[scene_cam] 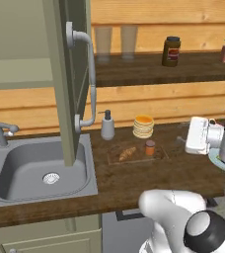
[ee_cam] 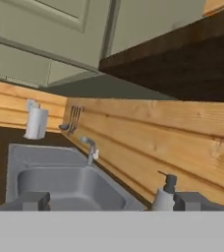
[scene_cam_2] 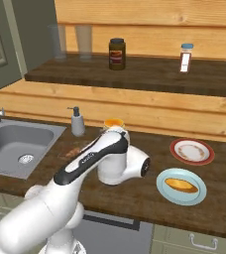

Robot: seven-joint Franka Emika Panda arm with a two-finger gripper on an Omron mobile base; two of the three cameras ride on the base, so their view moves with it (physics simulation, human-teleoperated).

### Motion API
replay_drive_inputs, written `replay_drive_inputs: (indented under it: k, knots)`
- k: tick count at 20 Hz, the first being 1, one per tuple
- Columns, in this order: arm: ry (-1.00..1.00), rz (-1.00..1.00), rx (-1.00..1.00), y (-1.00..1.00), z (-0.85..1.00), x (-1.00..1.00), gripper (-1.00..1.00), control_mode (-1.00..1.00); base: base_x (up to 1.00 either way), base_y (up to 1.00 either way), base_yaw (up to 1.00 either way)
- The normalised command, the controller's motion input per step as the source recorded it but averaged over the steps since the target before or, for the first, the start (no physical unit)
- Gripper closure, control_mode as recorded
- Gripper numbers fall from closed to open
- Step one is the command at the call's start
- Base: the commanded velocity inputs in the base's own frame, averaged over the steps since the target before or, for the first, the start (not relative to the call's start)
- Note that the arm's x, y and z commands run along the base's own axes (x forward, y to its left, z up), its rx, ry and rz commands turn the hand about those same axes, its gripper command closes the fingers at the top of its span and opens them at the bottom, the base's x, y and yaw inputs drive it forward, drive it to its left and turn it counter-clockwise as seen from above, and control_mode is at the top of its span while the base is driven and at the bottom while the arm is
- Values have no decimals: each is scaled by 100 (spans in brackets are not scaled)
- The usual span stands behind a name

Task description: From the different types of pastries on the counter, select a croissant and place it on the cutting board. Then retrieve a jar of jam from the cabinet and place it alongside the croissant on the cutting board.

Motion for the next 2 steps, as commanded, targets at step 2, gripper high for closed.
replay_drive_inputs:
  k: [2]
  knots:
    - [-3, -6, -2, 0, 72, -65, -100, -100, 0, 0, 0]
